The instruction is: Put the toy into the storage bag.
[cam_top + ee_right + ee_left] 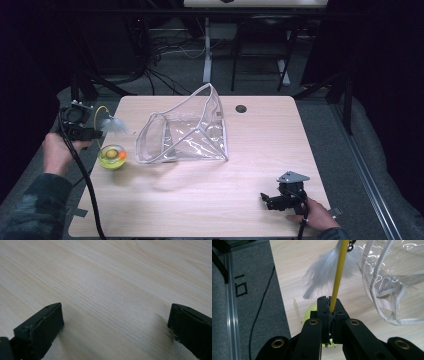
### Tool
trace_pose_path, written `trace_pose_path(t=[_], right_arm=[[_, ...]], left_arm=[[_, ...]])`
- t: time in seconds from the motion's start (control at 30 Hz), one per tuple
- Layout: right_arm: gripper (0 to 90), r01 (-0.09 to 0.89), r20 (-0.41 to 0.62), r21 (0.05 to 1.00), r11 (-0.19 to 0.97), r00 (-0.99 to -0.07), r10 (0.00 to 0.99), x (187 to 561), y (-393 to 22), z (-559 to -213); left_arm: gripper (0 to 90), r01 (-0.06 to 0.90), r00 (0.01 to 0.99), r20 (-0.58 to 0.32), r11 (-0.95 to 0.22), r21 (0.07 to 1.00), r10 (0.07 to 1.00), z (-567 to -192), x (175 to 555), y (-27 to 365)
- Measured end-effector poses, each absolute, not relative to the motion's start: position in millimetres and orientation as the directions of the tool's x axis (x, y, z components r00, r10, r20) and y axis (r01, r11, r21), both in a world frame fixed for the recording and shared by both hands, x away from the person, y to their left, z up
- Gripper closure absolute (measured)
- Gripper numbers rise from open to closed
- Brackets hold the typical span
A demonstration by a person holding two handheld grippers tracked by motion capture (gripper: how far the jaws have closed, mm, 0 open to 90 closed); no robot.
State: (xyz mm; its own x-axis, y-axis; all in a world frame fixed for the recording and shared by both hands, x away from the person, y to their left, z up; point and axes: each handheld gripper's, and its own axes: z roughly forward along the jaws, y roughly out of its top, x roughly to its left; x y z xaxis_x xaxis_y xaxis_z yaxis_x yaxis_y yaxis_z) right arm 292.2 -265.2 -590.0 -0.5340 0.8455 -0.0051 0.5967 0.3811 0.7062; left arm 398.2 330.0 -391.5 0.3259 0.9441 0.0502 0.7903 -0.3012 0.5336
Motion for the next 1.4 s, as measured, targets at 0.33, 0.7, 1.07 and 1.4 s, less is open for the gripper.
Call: trace_pose_path(t=[0.33,0.7,1.07,1.4], right_arm=[[0.0,0.597,-0.005,0.706,0.381,-0.534,0.845,292,-265,-590],[0.0,0.597,-0.005,0.706,0.382,-0.535,0.845,292,-265,-590],[0.0,0.597,-0.004,0.706,0.382,-0.535,0.845,292,-265,-590],[0.0,0.597,-0.004,0.706,0.382,-0.535,0.845,292,-265,-590]], left_arm=[[87.7,0.781,0.325,0.063,-0.305,0.545,0.944,-373,410,328],[87.7,0.780,0.340,0.077,-0.327,0.534,0.937,-363,423,321],[87.7,0.788,0.334,0.089,-0.330,0.520,0.938,-357,431,320],[87.7,0.785,0.320,0.110,-0.328,0.525,0.941,-340,434,321]])
